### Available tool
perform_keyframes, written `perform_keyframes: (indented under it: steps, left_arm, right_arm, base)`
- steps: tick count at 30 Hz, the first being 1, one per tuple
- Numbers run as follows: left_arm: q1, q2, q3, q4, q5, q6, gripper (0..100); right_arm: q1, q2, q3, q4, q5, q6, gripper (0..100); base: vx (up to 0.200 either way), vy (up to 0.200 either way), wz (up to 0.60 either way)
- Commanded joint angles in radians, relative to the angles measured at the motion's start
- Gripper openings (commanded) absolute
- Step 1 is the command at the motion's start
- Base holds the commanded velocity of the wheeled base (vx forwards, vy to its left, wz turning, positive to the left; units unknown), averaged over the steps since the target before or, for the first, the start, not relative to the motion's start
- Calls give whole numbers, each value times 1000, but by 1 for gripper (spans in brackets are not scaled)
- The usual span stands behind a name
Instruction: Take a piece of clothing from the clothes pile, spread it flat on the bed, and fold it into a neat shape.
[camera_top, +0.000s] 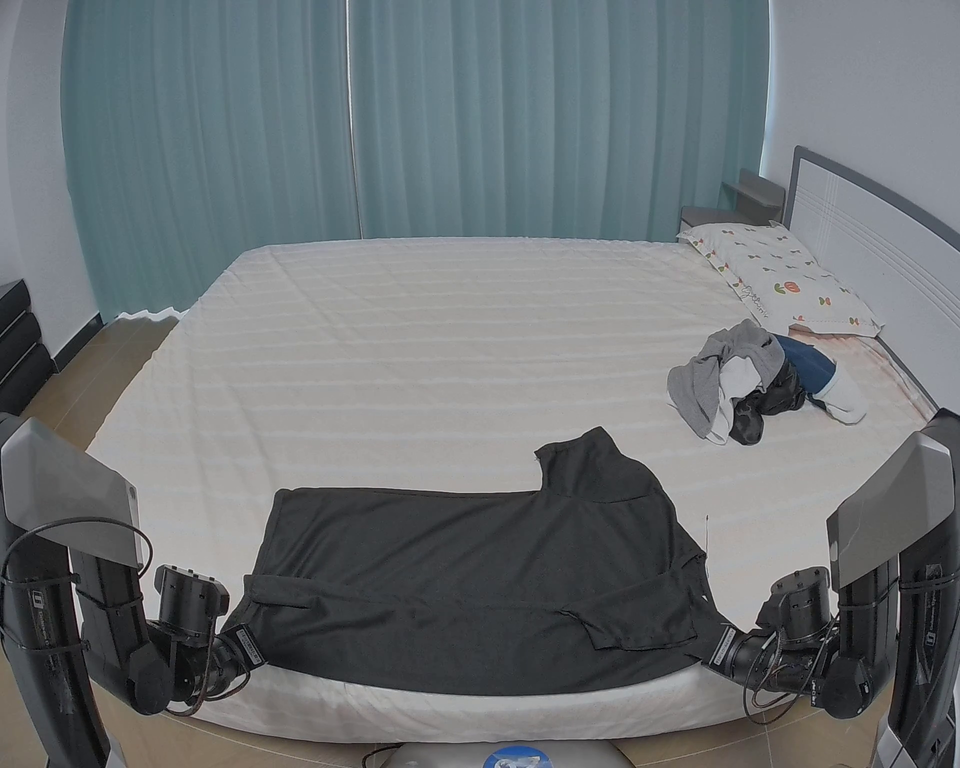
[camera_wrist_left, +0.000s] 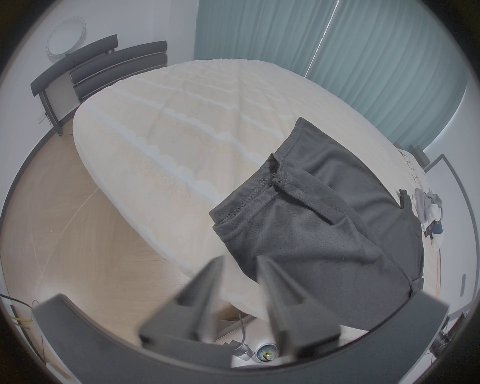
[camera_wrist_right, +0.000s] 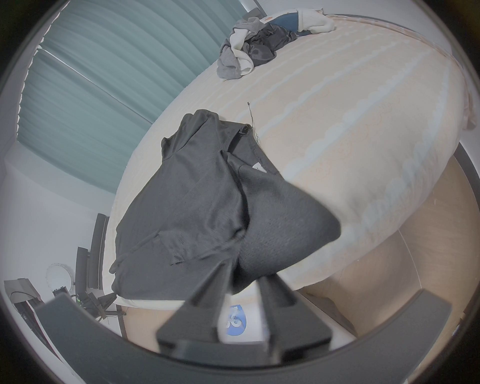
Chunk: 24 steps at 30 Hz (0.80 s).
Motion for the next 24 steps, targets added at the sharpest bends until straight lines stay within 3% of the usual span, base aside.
perform_keyframes:
  steps: [1, 4, 11, 16, 20, 24]
  left_arm:
    - [7, -53, 42, -19, -58, 27, 100]
    - [43, -133, 67, -36, -106, 70, 100]
    - [94, -206, 45, -42, -121, 98, 100]
    - [100, -199, 19, -48, -141, 80, 100]
    - [113, -199, 11, -46, -144, 47, 100]
    - [113, -199, 11, -48, -150, 44, 100]
  right_arm:
    - [-31, -109, 17, 0, 0, -15, 100]
    - [-47, -173, 17, 33, 0, -37, 100]
    - [-123, -213, 5, -6, 2, -112, 100]
    - [-132, -218, -4, -9, 0, -118, 100]
    - [-192, -210, -15, -9, 2, -140, 100]
    - [-206, -213, -27, -9, 10, -140, 100]
  base:
    - [0, 0, 0]
    - [0, 0, 0]
    - [0, 0, 0]
    - [0, 0, 0]
    - [0, 0, 0]
    - [0, 200, 0]
